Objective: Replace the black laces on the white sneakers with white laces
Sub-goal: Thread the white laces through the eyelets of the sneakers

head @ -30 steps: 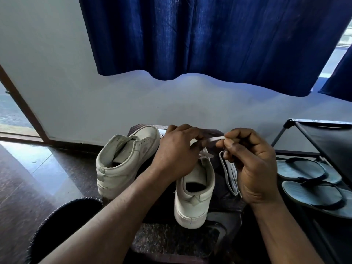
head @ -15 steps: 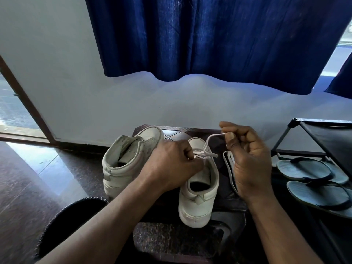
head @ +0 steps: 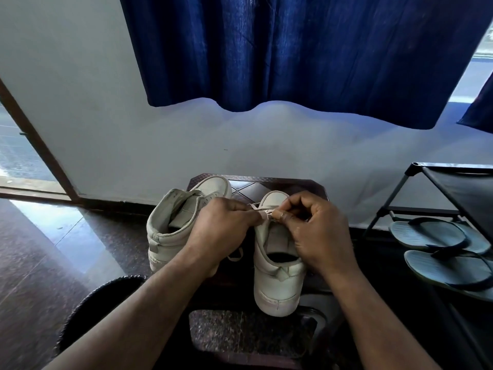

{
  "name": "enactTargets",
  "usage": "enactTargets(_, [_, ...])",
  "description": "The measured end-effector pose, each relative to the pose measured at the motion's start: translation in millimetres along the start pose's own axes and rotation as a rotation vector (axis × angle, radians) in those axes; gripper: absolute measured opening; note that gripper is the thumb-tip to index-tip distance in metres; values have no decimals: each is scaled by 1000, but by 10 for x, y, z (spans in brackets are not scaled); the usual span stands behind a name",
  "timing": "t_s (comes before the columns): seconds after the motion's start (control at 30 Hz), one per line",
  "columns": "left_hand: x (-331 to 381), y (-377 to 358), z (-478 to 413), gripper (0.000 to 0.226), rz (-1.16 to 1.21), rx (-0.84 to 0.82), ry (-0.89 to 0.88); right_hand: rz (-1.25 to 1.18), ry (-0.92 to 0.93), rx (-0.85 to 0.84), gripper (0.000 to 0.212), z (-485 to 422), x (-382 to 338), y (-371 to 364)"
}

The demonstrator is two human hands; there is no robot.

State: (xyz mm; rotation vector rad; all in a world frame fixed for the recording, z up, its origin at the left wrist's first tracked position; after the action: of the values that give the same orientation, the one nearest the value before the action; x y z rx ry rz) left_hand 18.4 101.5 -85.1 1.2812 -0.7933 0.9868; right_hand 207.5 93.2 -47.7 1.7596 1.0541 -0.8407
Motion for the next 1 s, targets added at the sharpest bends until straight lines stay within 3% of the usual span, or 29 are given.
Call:
enactTargets(0.13, [-57,-10,0,21,72,-13,16,13,-47,-104,9,-4,46,-58])
enactTargets(0.23, [-80,-36,4,31,144,-37,29,-10,-81,-167,20,22,69,-98])
enactTargets(0.63, [-115,-63,25,36,281,-56,71,17,-52,-106,20,18,45,-91])
enactTargets(0.8, [-66,-97,47,34,251,-60,36,67,9,-111,23,18,-16,-73])
enactTargets(1.0, [163,-78,82,32,-4,-9,-149,199,87,-88,22,-4,-51,-8])
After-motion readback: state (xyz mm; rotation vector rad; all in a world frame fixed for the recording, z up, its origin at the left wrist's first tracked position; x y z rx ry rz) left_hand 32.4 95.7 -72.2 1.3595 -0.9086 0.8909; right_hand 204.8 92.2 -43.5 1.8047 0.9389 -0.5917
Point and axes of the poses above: each hand's wrist, its own z-axis away from the middle knuckle, its own y-axis out of the back of the hand, x = y × z, the point moved 10 cm from there along -z, towards the middle knuckle, and after that the axes turned 6 degrees about -z, right-handed, at the moved point
